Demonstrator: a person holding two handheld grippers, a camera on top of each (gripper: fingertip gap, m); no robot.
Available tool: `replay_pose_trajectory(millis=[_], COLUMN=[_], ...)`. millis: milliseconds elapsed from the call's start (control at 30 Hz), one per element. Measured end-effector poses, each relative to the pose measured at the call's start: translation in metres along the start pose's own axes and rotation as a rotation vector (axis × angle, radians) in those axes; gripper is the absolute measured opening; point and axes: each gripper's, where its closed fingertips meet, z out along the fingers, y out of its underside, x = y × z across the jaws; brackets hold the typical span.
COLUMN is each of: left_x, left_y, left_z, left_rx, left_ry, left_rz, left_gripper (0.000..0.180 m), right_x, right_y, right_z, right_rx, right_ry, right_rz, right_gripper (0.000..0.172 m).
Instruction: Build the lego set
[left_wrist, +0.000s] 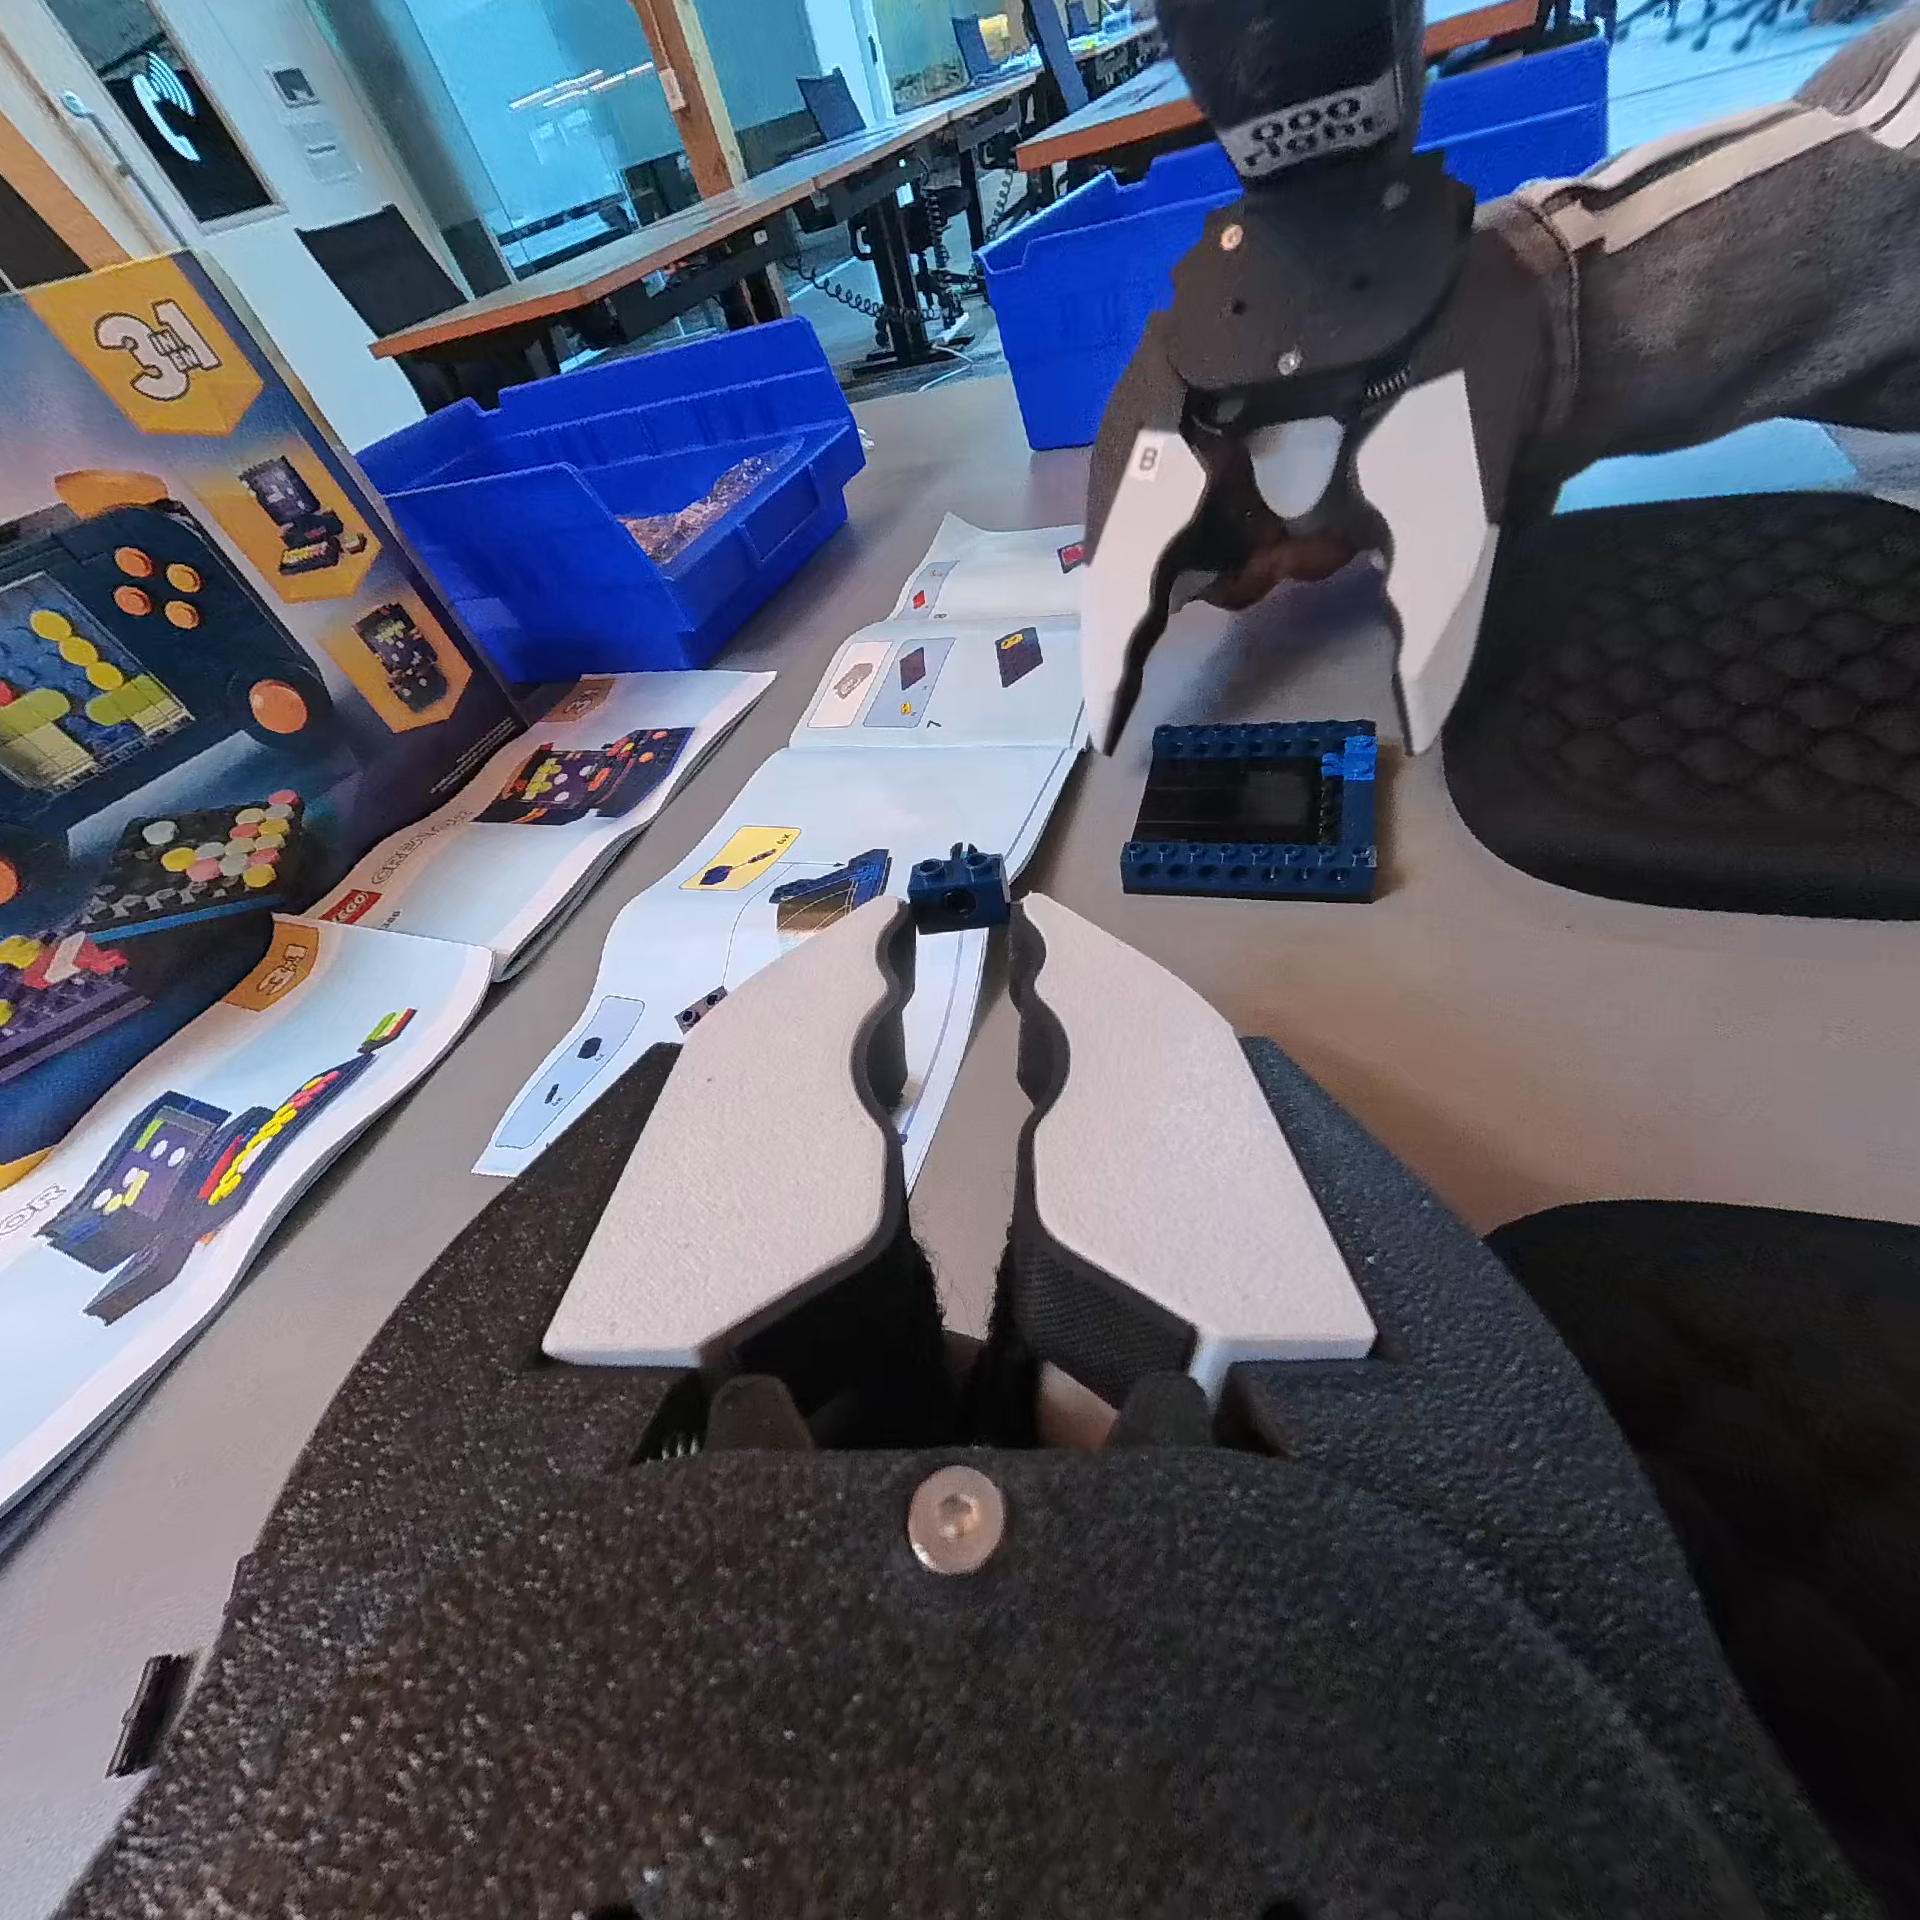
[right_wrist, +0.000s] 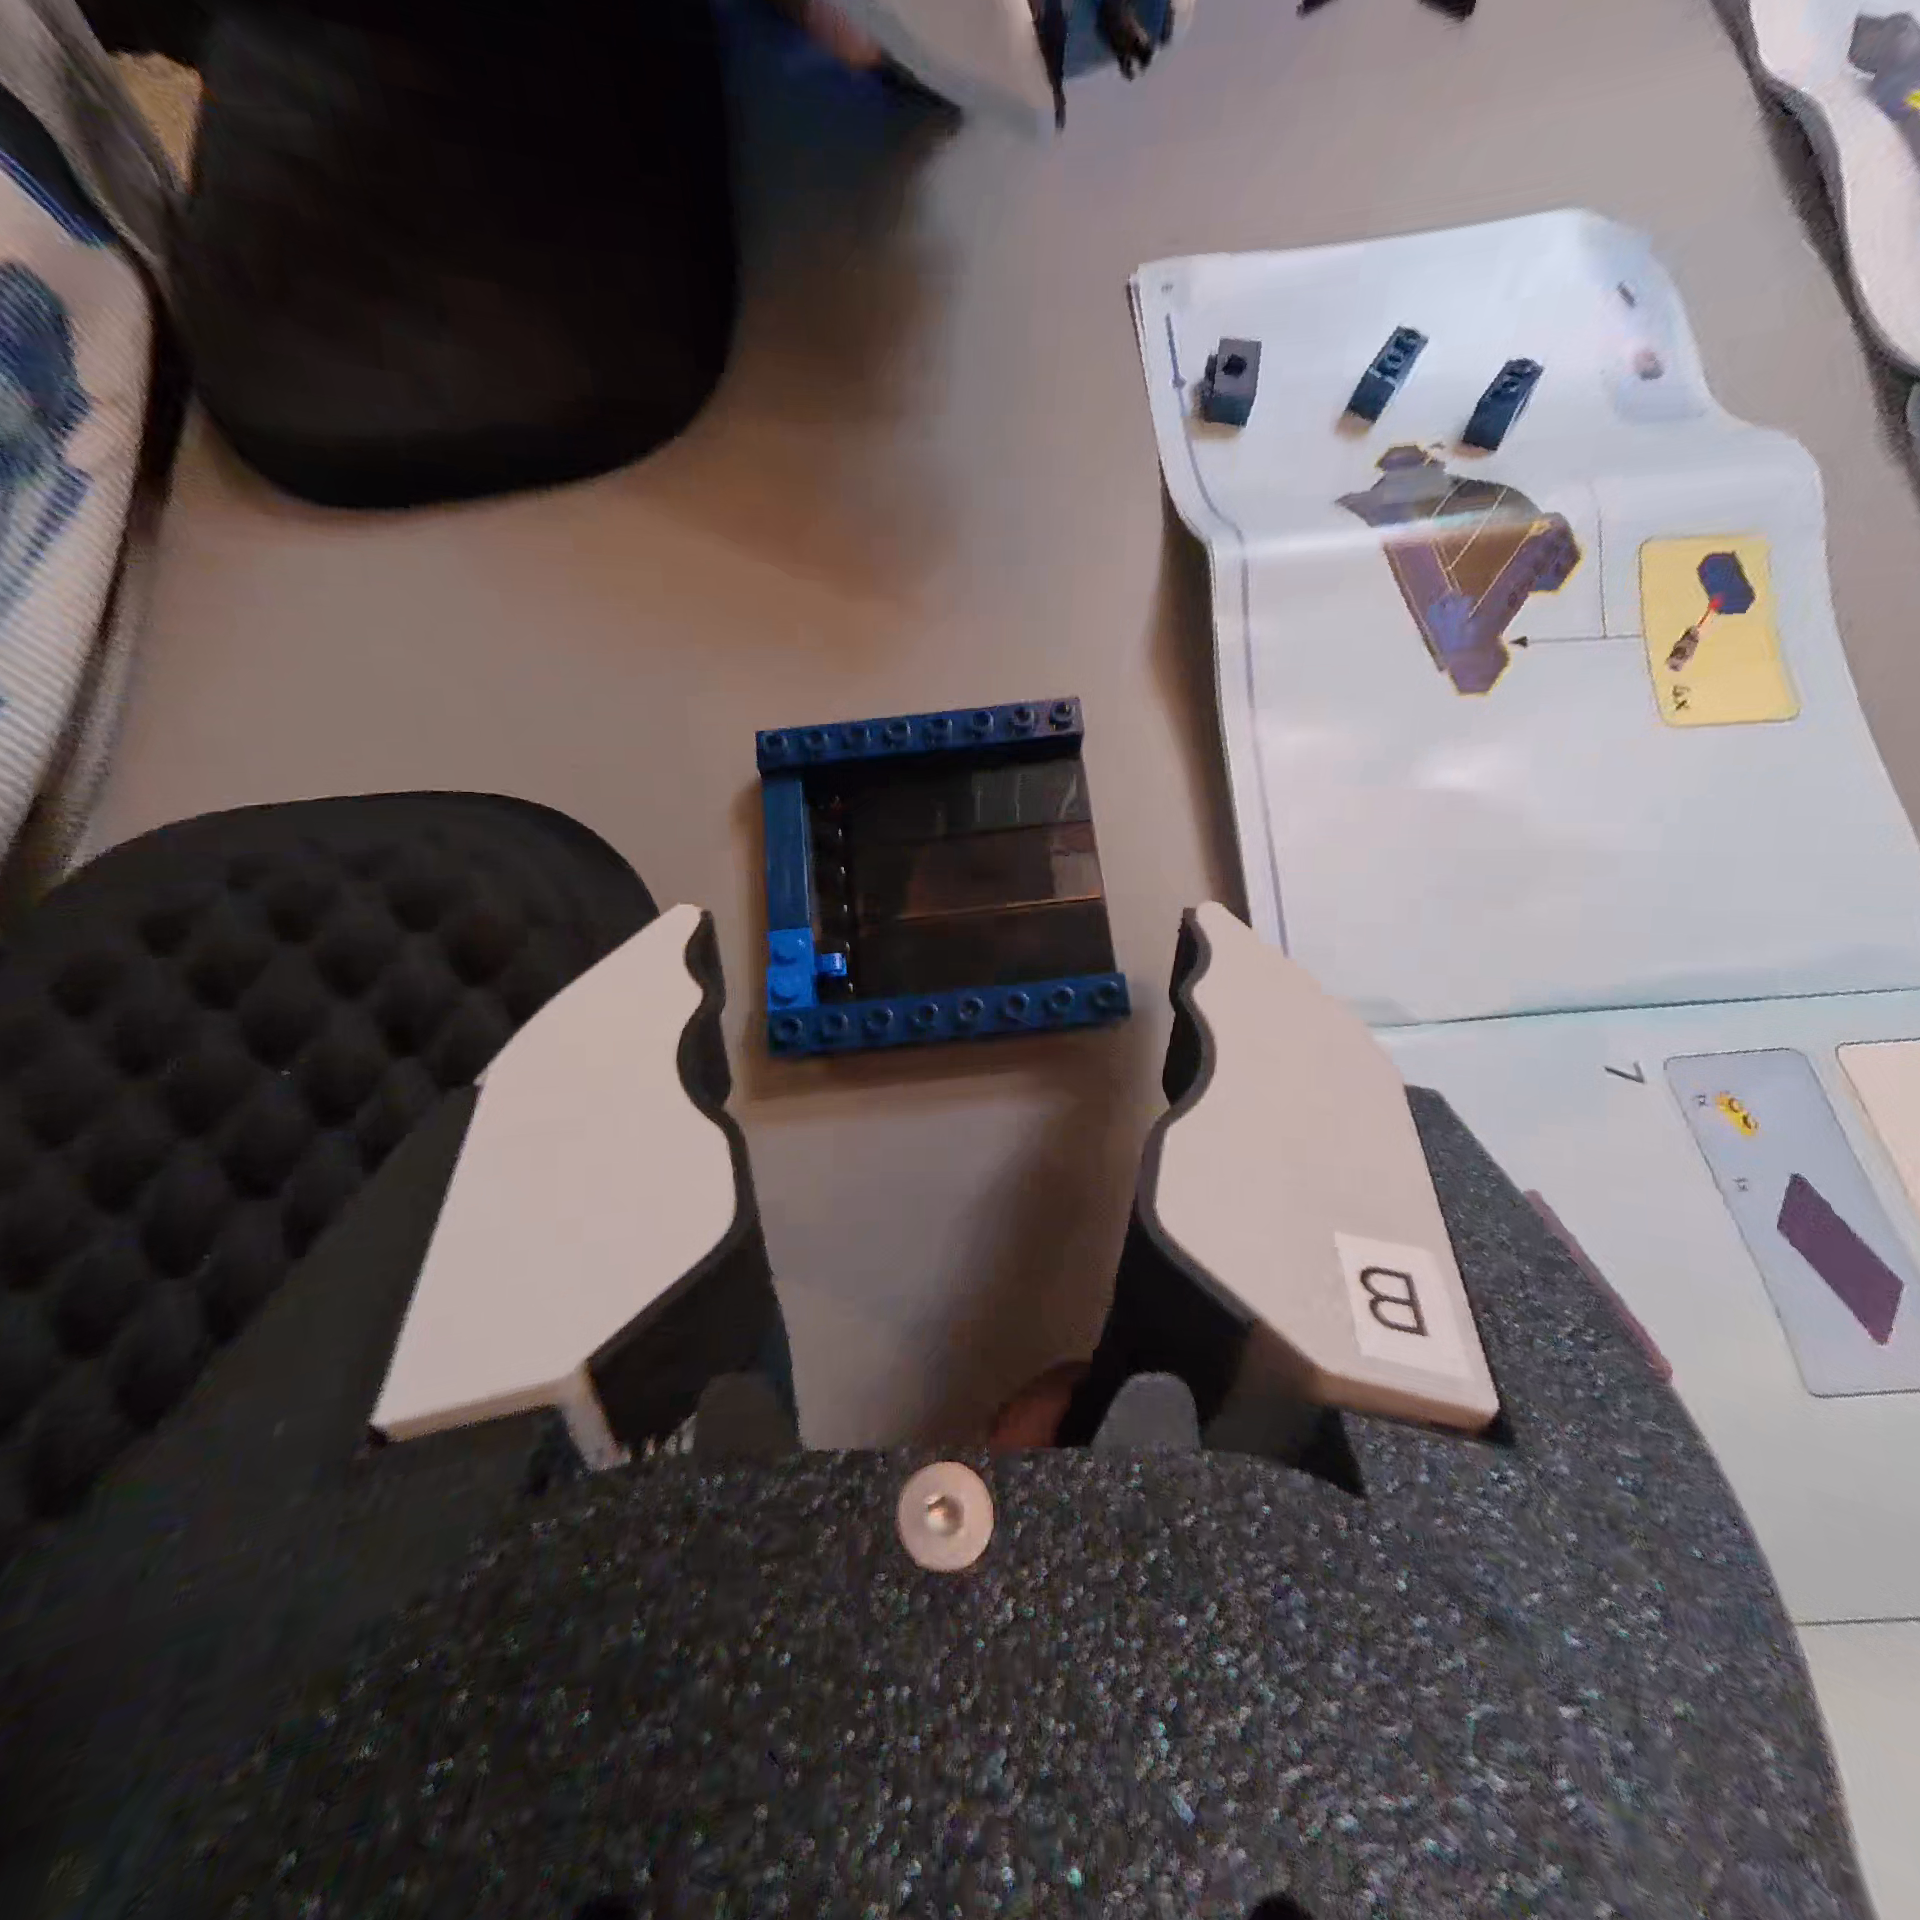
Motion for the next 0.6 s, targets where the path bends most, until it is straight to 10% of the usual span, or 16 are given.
replay_pose_trajectory(millis=[600], left_x=[0.000], left_y=[0.001], left_z=[0.000], left_rx=[-0.003], left_ry=[0.002], left_rz=[0.003], left_gripper=[0.016], right_x=[0.001], right_y=[0.001], right_z=[0.013], right_rx=[0.026], right_ry=[0.044], right_rz=[-0.018], right_gripper=[0.069])
